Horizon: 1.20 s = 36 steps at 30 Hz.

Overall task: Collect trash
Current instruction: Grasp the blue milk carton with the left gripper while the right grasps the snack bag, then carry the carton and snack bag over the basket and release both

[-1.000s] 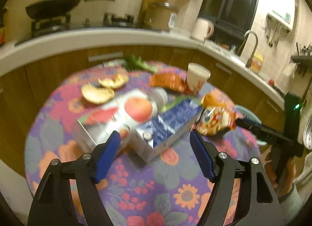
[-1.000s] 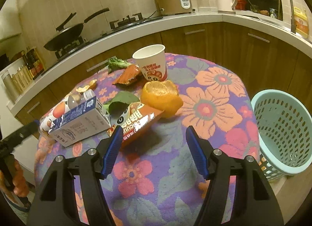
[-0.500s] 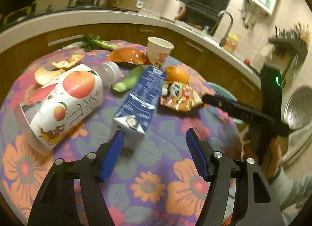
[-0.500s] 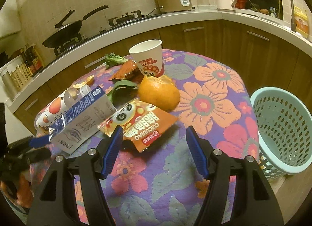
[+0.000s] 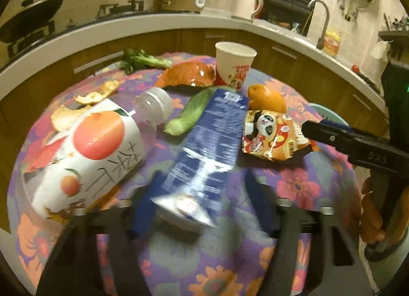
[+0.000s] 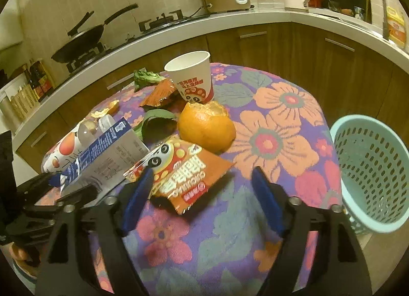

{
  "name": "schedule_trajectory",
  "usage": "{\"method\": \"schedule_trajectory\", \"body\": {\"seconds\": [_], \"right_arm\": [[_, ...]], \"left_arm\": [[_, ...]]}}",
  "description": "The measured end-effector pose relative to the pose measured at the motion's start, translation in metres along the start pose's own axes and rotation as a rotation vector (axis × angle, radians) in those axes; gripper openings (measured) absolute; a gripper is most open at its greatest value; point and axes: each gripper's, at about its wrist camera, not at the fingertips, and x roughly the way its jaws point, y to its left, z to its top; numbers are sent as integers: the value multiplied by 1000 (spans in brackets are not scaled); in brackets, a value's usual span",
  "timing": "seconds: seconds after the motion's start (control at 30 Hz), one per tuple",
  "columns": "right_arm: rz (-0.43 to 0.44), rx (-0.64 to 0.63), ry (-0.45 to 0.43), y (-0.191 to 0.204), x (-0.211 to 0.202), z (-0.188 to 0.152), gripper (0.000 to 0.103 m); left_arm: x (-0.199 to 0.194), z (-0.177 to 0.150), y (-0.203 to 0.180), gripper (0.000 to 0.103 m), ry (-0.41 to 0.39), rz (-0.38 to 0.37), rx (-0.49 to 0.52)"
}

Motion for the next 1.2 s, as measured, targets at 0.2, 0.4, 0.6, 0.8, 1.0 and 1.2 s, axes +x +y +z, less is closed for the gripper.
{"method": "schedule_trajectory", "body": {"seconds": [0.2,0.4,0.6,0.8,1.0,1.2], "right_arm": [[36,74,128,-11,32,9,77],[35,27,144,9,38,6,60],[58,1,125,20,25,-4,25],[63,-43,37,26,-11,-10,8],[53,-19,-59,8,-53,-6,8],[-20,84,-141,-51,-88,0,8]], "left_arm": [[-5,-6,6,35,-25,-40,-62],[-19,-12,4,35,-50,-43,-86],[-34,-16,-6,35,-74,-41,-77],[-50,-18,-18,35,-96,-45,-66],[-69,-5,-39,35,-146,-72,-42],[-67,25,-80,35,-170,-130,19]]}}
